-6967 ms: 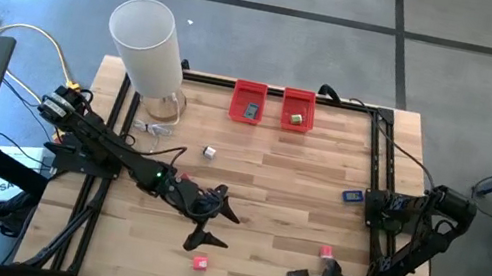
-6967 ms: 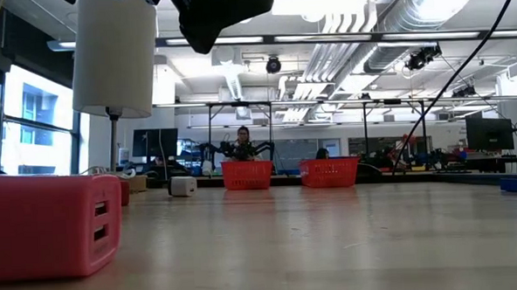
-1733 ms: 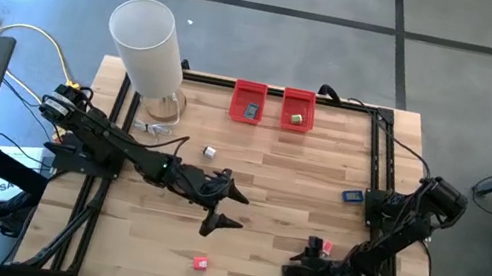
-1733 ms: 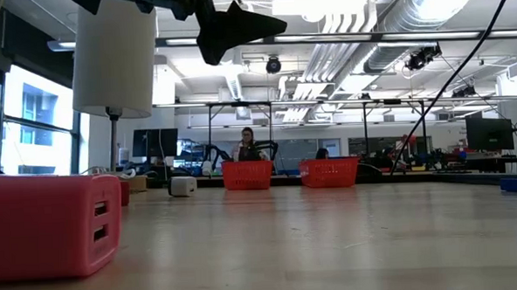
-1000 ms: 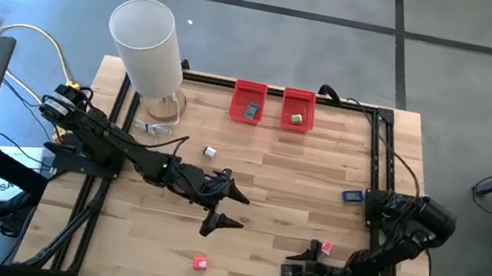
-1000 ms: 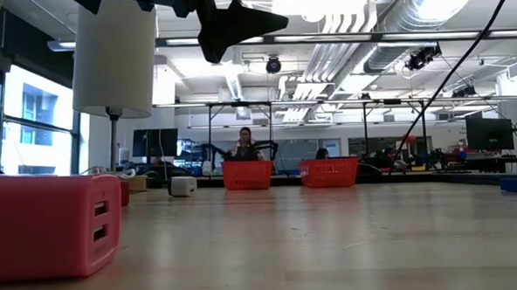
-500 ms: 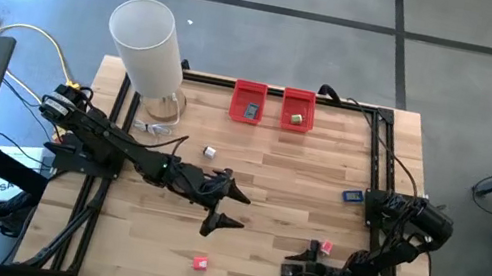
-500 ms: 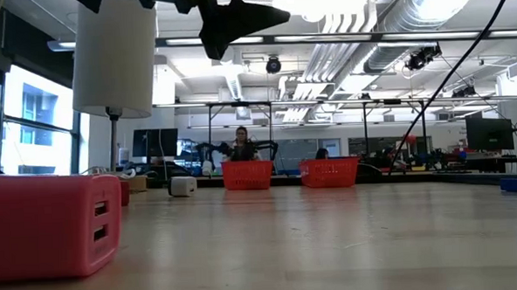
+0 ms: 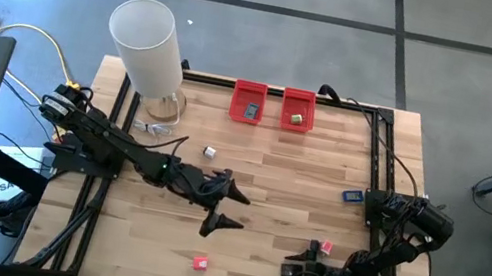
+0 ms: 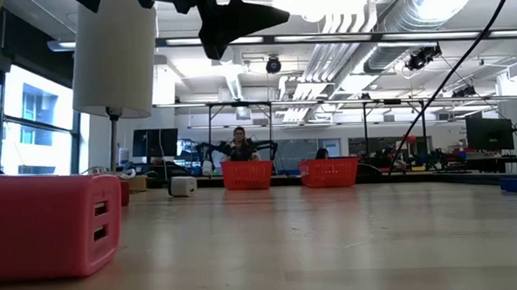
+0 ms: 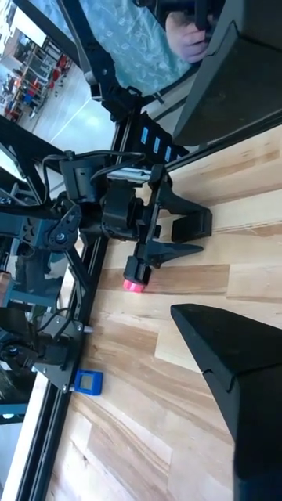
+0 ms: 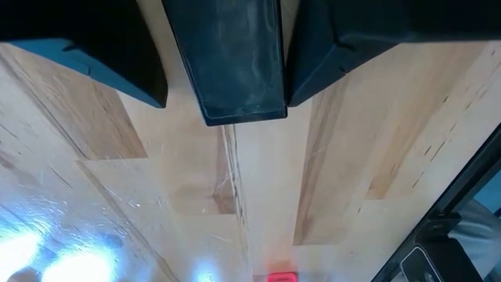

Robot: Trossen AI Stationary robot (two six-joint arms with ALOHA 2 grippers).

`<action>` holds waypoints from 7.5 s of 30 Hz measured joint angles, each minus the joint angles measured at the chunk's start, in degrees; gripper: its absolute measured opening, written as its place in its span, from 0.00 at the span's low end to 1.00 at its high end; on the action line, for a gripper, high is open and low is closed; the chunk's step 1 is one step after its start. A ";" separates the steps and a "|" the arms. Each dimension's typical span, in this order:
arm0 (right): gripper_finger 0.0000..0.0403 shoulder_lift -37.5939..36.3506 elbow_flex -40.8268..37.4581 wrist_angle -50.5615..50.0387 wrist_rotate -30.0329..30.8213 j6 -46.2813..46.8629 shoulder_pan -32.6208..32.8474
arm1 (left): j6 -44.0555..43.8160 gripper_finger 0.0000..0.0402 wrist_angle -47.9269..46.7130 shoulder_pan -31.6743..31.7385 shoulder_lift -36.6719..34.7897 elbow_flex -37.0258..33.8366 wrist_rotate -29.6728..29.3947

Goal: Pick & Place Office items
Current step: Put the black timer into the left red bin

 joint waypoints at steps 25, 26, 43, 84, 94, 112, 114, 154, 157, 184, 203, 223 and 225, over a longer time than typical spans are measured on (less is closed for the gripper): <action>0.35 -5.43 -0.24 -0.42 -6.80 -3.88 -1.52 | 8.51 0.84 0.15 -1.32 0.00 0.00 -2.82; 0.35 -6.67 -0.20 -2.06 -7.91 -3.81 -2.08 | 9.36 0.84 0.16 -1.32 0.00 0.00 -2.82; 0.35 -25.35 -0.15 -6.79 -8.57 -3.13 -12.45 | 12.52 0.84 -0.97 -1.71 0.02 -0.02 1.66; 0.35 -25.54 -0.04 15.85 -37.60 -14.55 -45.10 | 63.67 0.84 -0.67 6.50 5.23 0.02 -5.94; 0.35 -25.54 -0.04 17.88 -41.43 -14.58 -47.50 | 69.66 0.80 4.33 6.71 6.67 0.04 -4.97; 0.36 -25.54 -0.04 17.80 -43.36 -14.54 -47.81 | 70.99 0.44 5.14 7.12 7.30 0.00 -4.81; 0.36 -25.54 -0.04 17.77 -43.45 -14.50 -47.78 | 70.99 0.40 5.14 7.11 7.30 0.00 -4.81; 0.74 -26.39 -0.04 11.10 -49.37 -17.61 -47.80 | 65.40 0.14 2.27 6.94 7.30 0.00 -6.57; 0.74 -28.20 -0.04 6.68 -49.47 -17.31 -47.80 | 65.40 0.14 2.27 6.92 7.30 0.00 -7.49; 0.74 -32.38 -0.04 -18.18 -30.02 -5.48 -38.87 | 65.23 0.13 2.29 5.92 7.30 0.00 -39.78; 0.74 -32.38 -0.04 -17.96 -25.91 -8.08 -37.13 | 61.87 0.13 -5.44 19.94 7.30 0.09 -39.66; 0.74 -25.88 -0.02 -14.07 -24.42 -8.60 -37.27 | 48.03 0.13 -25.37 28.24 7.28 11.24 -36.93; 0.74 -25.88 -0.02 -13.75 -24.51 -8.67 -37.27 | 46.54 0.13 -25.47 29.76 7.28 12.41 -36.88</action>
